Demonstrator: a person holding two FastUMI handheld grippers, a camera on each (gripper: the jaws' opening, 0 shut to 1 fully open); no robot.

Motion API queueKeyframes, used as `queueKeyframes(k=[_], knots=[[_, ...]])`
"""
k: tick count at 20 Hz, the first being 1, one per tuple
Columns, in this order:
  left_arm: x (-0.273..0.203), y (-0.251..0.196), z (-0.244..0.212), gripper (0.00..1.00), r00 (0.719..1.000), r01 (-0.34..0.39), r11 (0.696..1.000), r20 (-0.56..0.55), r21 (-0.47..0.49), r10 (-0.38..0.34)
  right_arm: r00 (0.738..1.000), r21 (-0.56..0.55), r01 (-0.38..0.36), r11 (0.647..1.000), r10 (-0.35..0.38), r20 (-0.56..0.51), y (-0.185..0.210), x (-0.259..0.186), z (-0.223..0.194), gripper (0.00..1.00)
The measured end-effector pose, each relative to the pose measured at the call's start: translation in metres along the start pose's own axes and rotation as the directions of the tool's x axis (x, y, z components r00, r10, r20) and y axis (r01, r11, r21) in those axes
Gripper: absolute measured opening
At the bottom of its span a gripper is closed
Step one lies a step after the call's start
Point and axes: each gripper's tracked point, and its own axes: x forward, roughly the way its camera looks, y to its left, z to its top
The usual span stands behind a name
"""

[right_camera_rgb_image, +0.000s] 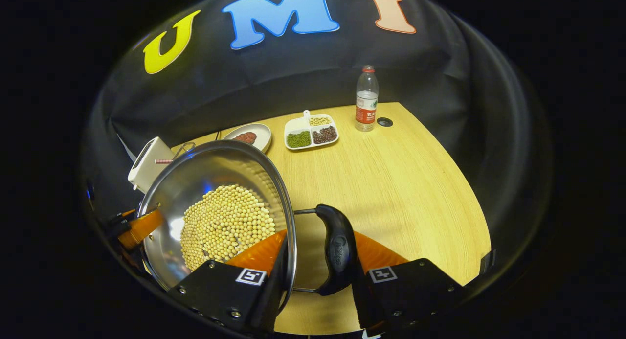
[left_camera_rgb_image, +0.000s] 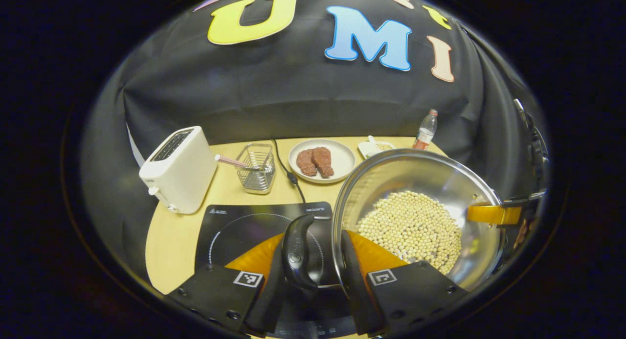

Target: First push the handle of the pot to place it horizontally, then grasp the pot with both hands and set it on the induction cooktop.

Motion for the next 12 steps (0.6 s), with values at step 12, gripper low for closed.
queueKeyframes(k=[12], knots=[[-0.011,0.074,-0.005,0.60,1.000,-0.017,1.000,-0.024,-0.015,0.016,1.000,-0.007,-0.016,1.000,0.016,-0.017,0.074,0.005,-0.015,0.61]])
